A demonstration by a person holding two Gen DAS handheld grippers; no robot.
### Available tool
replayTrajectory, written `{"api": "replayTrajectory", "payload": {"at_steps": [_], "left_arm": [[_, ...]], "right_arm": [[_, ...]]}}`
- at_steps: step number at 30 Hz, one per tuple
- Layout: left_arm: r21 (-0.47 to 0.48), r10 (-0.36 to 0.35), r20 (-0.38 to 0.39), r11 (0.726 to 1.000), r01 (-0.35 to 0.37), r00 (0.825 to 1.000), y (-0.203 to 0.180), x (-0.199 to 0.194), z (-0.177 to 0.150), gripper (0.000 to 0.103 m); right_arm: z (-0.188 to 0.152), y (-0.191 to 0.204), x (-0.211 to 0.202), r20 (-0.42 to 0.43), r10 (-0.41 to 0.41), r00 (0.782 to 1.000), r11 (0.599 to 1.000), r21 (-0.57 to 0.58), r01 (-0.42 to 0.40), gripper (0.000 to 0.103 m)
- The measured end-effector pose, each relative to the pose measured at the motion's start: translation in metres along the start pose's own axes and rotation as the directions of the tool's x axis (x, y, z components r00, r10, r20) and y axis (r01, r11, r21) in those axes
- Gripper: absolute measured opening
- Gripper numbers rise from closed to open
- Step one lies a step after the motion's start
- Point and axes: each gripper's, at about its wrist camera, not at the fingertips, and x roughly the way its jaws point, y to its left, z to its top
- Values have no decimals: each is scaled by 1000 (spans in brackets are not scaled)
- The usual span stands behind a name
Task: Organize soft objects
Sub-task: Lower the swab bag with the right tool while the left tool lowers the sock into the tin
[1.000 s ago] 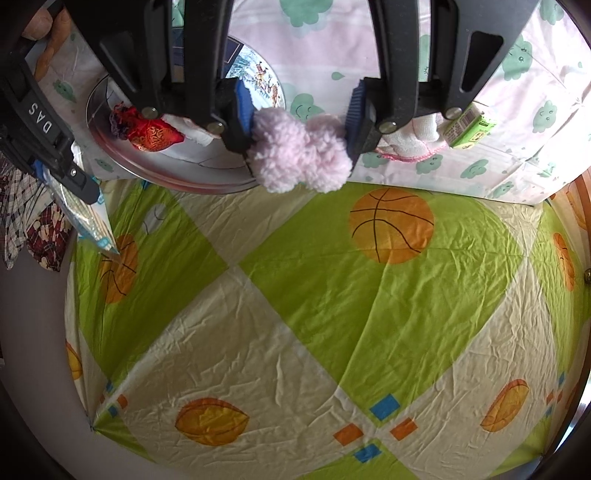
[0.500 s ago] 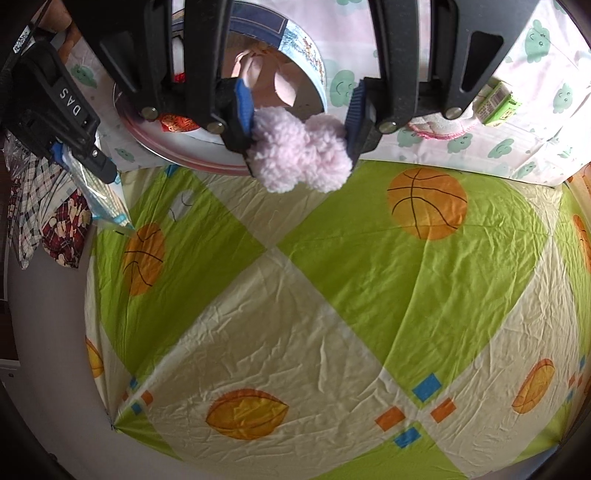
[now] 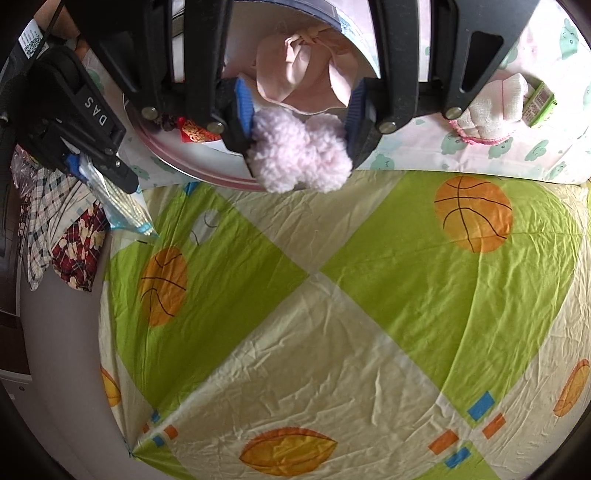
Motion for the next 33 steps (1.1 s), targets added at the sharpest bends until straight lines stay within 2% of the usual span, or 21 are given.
{"api": "replayTrajectory", "payload": {"at_steps": [11, 20, 26, 33], "left_arm": [[54, -39, -72, 998, 43, 997, -25, 30, -6, 40], [70, 6, -162, 998, 6, 987, -29, 54, -10, 40], [84, 32, -199, 996, -16, 979, -28, 65, -15, 40], [107, 61, -225, 994, -37, 972, -29, 70, -20, 40]], "right_arm": [[-7, -2, 27, -71, -18, 997, 999, -34, 15, 40], [-16, 6, 45, -150, 4, 989, 997, -82, -16, 40], [-21, 18, 52, -189, 29, 982, 991, -127, -53, 40], [-21, 19, 56, -210, 63, 976, 990, -113, -88, 41]]}}
